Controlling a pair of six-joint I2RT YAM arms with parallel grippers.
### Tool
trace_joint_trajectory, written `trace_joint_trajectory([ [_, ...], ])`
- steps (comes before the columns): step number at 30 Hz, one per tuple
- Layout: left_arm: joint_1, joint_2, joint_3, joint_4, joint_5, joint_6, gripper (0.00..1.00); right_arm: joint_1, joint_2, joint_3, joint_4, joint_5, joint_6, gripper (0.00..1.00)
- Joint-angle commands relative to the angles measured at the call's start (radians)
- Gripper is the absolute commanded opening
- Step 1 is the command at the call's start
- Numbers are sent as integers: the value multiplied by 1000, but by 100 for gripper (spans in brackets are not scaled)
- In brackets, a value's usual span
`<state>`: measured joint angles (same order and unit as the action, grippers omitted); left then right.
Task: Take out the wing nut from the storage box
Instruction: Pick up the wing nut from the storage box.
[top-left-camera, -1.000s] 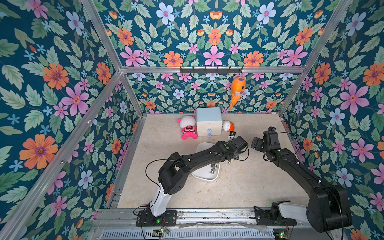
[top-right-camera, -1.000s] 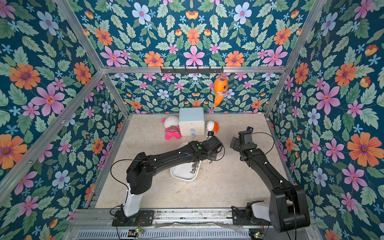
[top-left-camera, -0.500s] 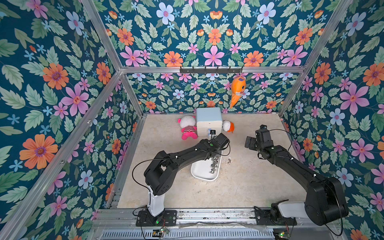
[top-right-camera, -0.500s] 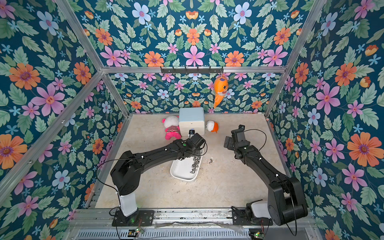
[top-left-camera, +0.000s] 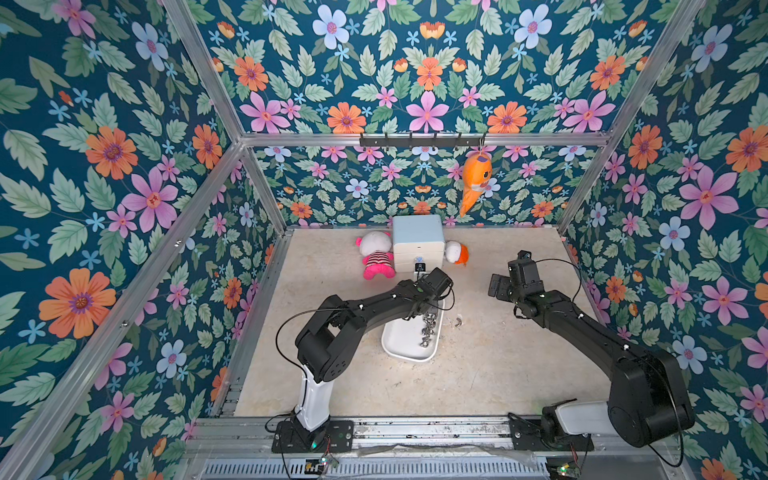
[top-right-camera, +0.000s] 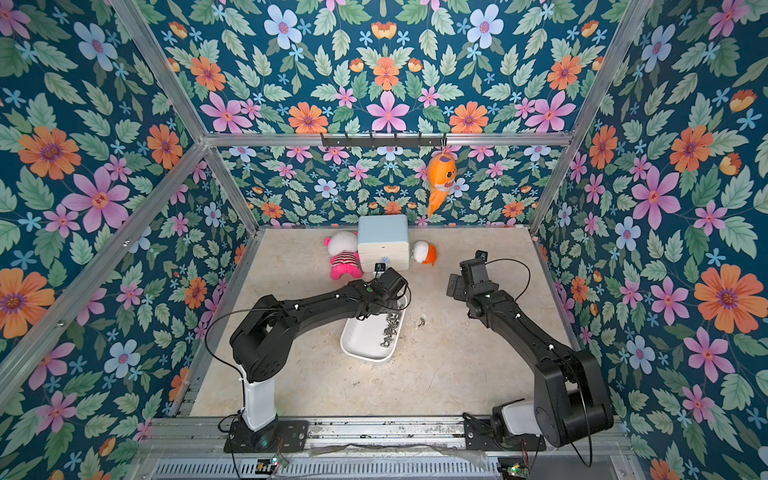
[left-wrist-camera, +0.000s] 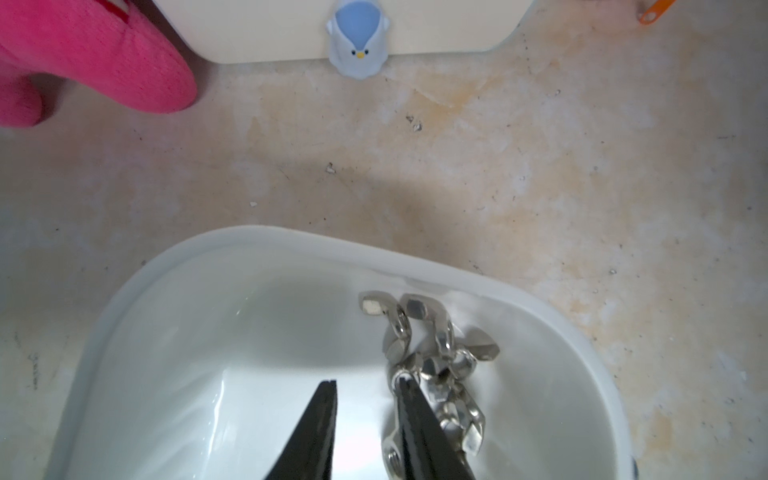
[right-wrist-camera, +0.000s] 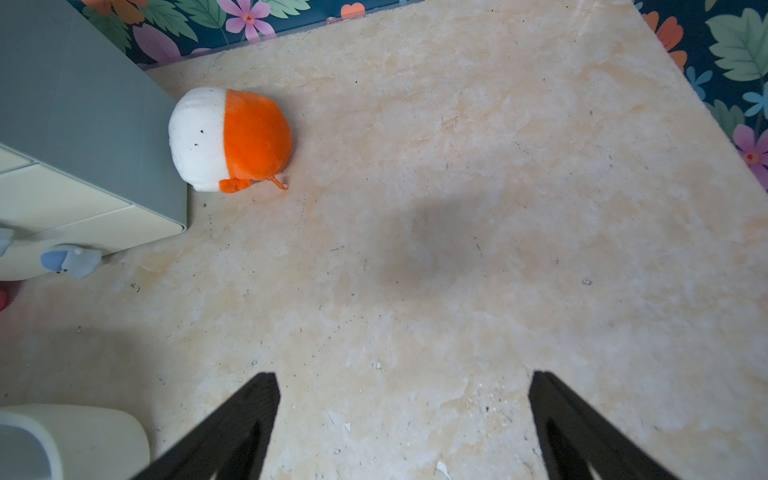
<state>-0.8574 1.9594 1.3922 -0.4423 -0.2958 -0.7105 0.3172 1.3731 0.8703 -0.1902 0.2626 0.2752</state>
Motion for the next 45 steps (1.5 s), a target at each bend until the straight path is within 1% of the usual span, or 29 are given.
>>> trace_joint_trajectory([
  [1, 5, 12, 11, 16, 0, -10, 32, 1, 4, 6, 0, 9, 5, 99],
  [19, 13, 83, 51, 30, 6, -18, 32, 1, 4, 7, 2, 8, 4, 99],
  [28, 17, 95, 36, 45, 4, -33, 31, 1, 6, 11, 1, 6, 3, 99],
  [35, 17, 100, 36, 83, 14, -69, 31, 0, 9, 10, 6, -2, 4, 99],
  [45, 17, 121, 46, 73, 12, -99, 30, 2, 4, 9, 5, -5, 2, 99],
])
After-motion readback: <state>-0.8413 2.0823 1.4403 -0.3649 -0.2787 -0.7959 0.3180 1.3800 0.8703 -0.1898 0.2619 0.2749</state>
